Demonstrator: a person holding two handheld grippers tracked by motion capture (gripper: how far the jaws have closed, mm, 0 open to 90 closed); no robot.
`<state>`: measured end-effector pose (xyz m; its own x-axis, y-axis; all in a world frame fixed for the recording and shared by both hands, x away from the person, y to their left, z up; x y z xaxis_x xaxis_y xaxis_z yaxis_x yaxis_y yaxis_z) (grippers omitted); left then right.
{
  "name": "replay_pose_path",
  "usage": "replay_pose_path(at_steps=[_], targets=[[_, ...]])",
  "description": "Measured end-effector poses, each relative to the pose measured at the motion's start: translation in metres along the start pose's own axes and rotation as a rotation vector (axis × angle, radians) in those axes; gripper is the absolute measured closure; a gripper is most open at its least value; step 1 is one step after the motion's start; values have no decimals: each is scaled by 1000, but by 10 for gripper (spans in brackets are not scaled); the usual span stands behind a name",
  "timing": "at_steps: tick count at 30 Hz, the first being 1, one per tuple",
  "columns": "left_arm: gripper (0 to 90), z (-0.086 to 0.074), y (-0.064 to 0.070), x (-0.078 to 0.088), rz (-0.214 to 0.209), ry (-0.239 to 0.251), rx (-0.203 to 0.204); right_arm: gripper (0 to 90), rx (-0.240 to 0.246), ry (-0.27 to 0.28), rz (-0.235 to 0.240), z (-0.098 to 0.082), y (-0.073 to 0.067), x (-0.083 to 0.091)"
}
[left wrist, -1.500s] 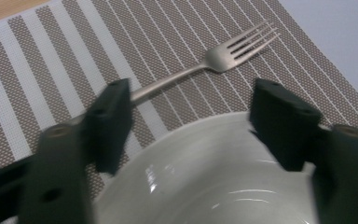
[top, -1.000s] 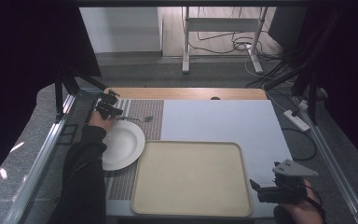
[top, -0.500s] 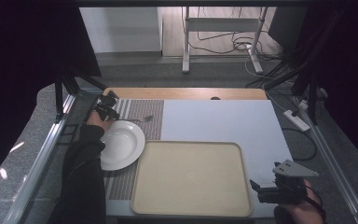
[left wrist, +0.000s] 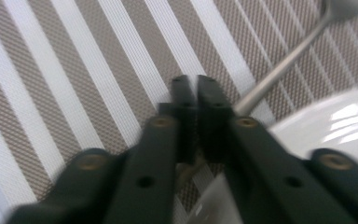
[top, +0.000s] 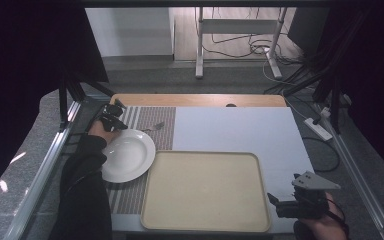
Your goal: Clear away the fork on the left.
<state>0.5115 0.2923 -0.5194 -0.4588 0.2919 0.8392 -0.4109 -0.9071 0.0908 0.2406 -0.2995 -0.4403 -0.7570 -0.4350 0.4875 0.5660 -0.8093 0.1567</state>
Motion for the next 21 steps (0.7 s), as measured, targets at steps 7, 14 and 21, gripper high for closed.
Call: replay_pose_path(at_steps=[7,14,21], targets=[[340,15,12,0,-66,99,-7,1,5,-3,3,0,0,0],[0,25,33,-22,-104,23,-71,1,8,-2,4,0,-1,0],[33,29,46,-42,-42,-58,-150,2,7,-2,4,0,0,0]])
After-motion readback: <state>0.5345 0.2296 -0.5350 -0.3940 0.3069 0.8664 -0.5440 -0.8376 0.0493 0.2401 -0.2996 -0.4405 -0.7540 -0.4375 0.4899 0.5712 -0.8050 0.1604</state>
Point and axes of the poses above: each handheld gripper's, and its own axes: x roughly backward along the jaws, z roughly out of its top, y roughly to its right, the point moved 1 cm from there along -x, roughly forward along the jaws, and after that the axes turned 10 degrees about y, right-handed, at the moved point
